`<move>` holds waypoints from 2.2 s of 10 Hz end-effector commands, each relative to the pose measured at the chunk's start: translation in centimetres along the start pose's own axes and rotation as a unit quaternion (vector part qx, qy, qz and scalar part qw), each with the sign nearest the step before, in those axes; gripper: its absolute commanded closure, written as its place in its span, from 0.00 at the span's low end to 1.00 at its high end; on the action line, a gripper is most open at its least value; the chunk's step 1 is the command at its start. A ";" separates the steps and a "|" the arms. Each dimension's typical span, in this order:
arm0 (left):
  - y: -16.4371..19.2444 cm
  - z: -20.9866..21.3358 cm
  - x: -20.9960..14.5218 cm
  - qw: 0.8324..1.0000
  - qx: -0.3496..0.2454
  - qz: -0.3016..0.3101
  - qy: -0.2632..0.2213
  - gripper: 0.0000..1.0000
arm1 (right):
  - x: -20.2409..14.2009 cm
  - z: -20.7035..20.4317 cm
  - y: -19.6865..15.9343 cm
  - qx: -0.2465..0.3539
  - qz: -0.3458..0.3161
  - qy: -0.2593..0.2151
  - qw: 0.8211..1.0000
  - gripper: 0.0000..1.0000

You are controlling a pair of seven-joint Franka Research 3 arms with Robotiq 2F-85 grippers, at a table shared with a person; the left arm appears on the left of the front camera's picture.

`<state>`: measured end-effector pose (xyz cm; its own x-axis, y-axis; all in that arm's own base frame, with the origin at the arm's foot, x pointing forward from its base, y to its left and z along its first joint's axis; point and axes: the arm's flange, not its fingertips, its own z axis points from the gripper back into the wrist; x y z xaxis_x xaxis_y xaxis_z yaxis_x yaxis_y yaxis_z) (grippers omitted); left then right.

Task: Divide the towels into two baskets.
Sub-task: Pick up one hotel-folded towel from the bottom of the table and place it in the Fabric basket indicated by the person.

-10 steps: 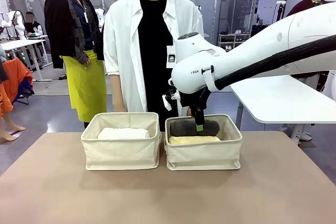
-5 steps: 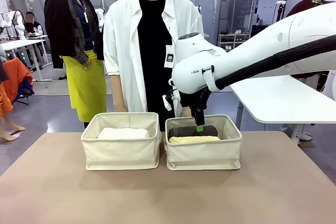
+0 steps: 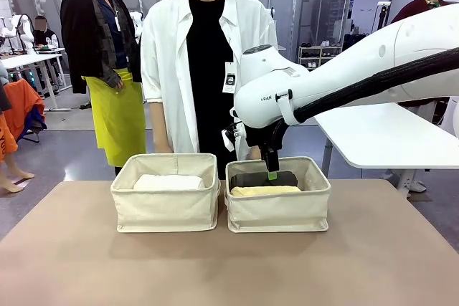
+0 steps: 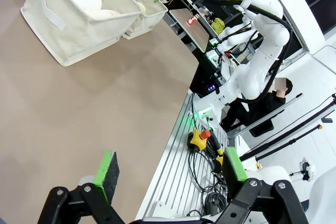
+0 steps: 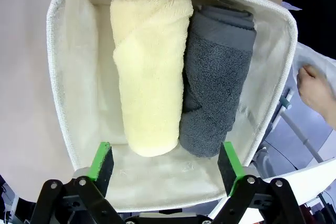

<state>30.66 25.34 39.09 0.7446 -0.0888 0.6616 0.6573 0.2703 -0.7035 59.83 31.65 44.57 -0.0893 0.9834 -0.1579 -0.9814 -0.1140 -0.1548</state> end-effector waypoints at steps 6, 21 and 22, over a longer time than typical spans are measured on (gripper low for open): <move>-0.6 0.0 -0.1 1.000 -0.001 0.001 -0.004 0.00 | -4.5 8.7 5.2 0.026 -0.089 -0.054 0.994 0.00; -0.6 0.0 -0.1 1.000 -0.001 0.001 -0.004 0.00 | -46.6 -9.1 26.3 0.394 -0.484 -0.526 0.578 0.00; -0.6 0.0 -0.1 1.000 -0.001 0.001 -0.004 0.00 | -47.1 -10.1 26.0 0.409 -0.490 -0.515 0.572 0.00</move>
<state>30.67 25.26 39.07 0.7451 -0.0896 0.6610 0.6570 0.2692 -0.7041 38.57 -19.31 38.00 0.9327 0.1121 0.3429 -0.3607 0.2746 0.8913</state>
